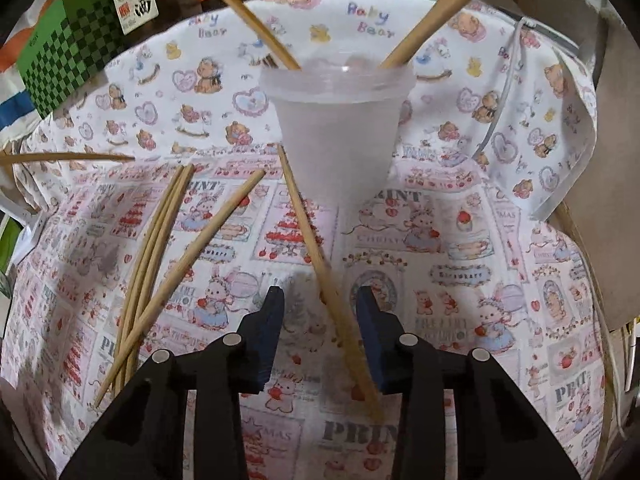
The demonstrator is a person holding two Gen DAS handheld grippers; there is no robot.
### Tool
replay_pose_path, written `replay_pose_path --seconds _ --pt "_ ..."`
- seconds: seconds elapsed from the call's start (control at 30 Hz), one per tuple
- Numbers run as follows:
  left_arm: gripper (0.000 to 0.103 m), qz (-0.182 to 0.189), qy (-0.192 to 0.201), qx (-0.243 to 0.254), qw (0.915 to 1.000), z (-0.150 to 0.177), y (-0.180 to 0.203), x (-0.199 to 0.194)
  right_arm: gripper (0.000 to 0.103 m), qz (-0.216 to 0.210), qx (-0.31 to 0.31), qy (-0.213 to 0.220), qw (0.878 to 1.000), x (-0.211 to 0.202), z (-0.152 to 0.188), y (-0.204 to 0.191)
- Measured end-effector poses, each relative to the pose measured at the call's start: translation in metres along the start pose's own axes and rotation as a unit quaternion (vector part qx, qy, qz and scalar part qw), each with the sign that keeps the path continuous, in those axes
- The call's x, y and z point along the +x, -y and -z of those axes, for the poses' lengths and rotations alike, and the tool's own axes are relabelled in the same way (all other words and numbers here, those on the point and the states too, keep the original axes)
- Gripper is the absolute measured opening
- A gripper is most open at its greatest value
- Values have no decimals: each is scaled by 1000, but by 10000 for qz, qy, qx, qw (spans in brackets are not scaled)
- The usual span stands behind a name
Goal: Organize utensils
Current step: 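Grasp a chopstick from the pile with the right gripper while the left gripper holds its chopstick upright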
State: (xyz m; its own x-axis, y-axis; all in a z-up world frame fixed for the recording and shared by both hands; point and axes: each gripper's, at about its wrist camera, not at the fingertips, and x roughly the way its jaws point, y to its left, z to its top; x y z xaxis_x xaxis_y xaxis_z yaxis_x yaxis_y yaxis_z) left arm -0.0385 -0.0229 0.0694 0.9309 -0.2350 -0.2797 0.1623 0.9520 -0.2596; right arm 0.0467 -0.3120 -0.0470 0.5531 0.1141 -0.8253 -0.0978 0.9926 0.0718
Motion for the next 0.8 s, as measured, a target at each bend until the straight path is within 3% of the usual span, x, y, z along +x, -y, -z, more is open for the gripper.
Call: replay_pose_path --seconds 0.1,0.17,0.27,0.33,0.43,0.47,0.67,0.73,0.8 --pt "6 21 42 -51 10000 0 -2 -1 31 107 -30 12 9999 3 0 0" --pt "6 85 70 -112 9999 0 -3 -2 11 162 30 42 9999 2 0 2" --pt "6 79 159 -164 9997 -1 -6 -5 10 -284 162 131 9994 -7 -3 8" --pt "6 40 149 -170 9997 -2 -7 -4 9 -505 235 537 9970 -26 -6 9" --pt "6 48 118 -264 9996 -2 -10 -2 7 -458 78 1330 9900 -55 -5 3" --pt "6 31 109 -272 9996 -2 -11 -1 1 -516 89 1550 9865 -63 -4 3" --pt "6 40 229 -260 9994 -3 -11 -7 1 -631 280 2706 9602 -105 3 8" --pt "6 24 252 -210 9995 -3 -10 -8 1 -742 230 2813 9565 -112 3 9" --pt "6 -17 270 -199 9994 -3 -10 -8 1 -690 104 2552 9644 -108 -2 7"
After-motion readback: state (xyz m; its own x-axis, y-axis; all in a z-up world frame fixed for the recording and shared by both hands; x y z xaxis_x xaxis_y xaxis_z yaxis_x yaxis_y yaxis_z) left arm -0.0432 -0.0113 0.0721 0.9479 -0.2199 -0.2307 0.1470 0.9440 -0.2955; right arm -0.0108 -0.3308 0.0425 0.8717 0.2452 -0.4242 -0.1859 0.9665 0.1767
